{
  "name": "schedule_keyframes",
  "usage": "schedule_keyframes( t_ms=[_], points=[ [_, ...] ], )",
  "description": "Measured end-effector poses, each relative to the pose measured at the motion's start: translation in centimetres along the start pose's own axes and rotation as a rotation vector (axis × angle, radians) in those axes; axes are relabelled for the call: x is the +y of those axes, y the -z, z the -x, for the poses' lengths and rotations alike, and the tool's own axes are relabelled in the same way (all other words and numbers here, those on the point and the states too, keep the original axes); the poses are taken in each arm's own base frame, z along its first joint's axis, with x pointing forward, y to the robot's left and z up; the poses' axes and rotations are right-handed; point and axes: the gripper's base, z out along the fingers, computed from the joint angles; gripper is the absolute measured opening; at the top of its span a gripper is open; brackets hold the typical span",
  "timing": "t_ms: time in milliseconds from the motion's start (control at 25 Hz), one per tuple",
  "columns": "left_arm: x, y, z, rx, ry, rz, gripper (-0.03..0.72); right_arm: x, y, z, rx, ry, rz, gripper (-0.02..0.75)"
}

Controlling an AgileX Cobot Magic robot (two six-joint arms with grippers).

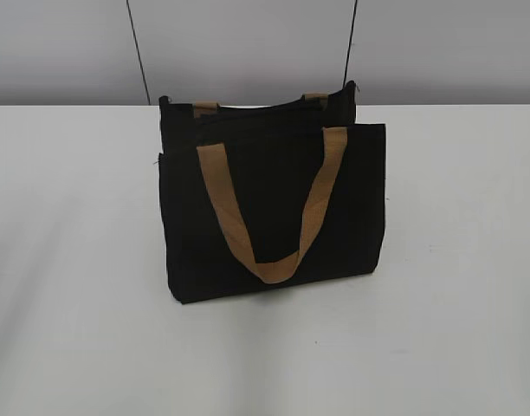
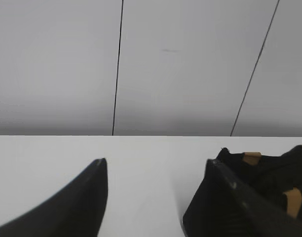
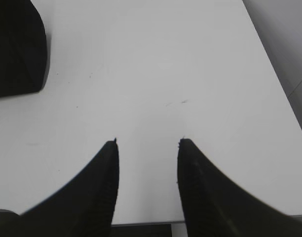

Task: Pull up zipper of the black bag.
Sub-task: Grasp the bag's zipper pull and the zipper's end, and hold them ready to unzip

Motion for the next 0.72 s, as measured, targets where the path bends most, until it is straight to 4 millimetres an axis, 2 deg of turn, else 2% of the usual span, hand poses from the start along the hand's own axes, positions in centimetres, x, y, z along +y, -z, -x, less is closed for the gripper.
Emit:
schedule_keyframes(
  t_ms=[320, 640, 720],
  points=[
    [-0.1, -5.2, -3.9, 0.025, -0.001, 0.007, 0.466, 0.0, 0.0, 0.0, 0.0, 0.0, 0.0, 0.316],
    [-3.1, -10.5, -7.4, 0.103, -0.039, -0.081, 0.466, 0.0, 0.0, 0.0, 0.0, 0.0, 0.0, 0.316],
    [-3.8, -11.7, -8.8, 0.151, -0.037, -0.091, 0.466, 0.0, 0.0, 0.0, 0.0, 0.0, 0.0, 0.316]
  ],
)
